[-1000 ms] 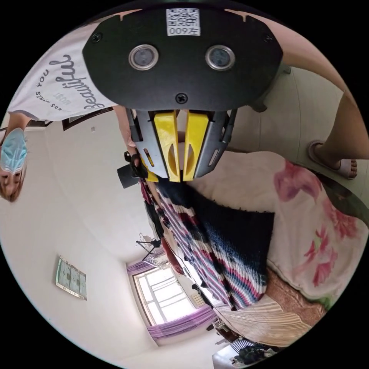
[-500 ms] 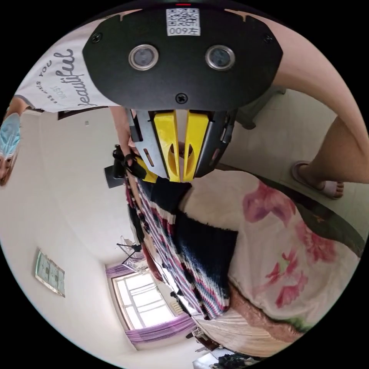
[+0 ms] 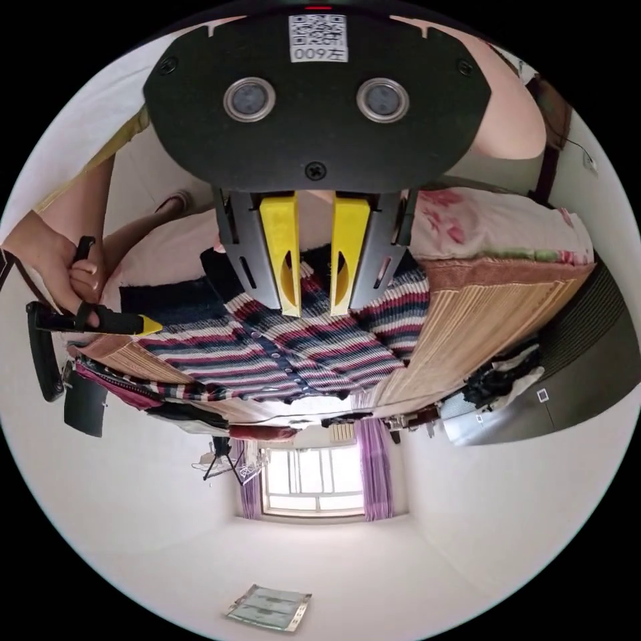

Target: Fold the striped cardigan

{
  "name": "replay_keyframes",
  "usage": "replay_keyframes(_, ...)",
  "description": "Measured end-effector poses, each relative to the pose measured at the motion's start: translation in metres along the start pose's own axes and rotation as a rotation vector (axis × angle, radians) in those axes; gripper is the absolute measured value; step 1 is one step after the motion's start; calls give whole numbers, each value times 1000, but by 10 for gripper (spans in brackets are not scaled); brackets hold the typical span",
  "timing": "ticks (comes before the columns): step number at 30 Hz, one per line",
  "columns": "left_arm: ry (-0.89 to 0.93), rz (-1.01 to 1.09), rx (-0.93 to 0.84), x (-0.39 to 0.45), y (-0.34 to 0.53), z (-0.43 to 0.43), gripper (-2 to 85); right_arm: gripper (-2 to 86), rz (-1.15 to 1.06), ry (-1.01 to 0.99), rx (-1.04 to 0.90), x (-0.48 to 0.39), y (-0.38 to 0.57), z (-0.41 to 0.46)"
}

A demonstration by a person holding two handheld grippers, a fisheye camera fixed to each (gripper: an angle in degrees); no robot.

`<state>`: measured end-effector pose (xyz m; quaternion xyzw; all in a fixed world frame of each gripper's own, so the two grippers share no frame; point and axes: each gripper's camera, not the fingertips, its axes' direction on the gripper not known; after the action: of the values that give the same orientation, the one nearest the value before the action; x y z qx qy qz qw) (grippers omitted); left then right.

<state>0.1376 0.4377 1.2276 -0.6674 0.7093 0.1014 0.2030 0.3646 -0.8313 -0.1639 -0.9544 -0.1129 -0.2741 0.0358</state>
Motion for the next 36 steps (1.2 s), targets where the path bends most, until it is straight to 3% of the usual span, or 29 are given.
replay_keyframes(3,36,0,-66,2,8,11,63,-8,34,97,-34,9,14,-6)
replay_keyframes(7,47,-95,-57,-7,5,-11,56,-2,33,29,-37,14,18,-20)
replay_keyframes(10,6,-136,70,-10,-2,-43,74,22,41,98,90,24,5,-57)
replay_keyframes(12,-37,-106,190,-6,-12,-65,84,86,105,178,161,48,-9,-87)
replay_keyframes(17,-54,-74,155,-10,-37,-68,88,113,450,405,332,191,-42,-202)
replay_keyframes(21,-21,-120,139,-13,-42,-65,90,99,651,462,298,278,-51,-246)
replay_keyframes(25,43,-63,134,-2,-40,-62,92,50,584,493,154,304,-78,-229)
replay_keyframes(29,53,-31,123,2,-41,-65,93,0,430,700,11,288,-116,-199)
replay_keyframes(36,23,-32,113,-33,-38,-88,91,-8,180,704,46,267,-219,-188)
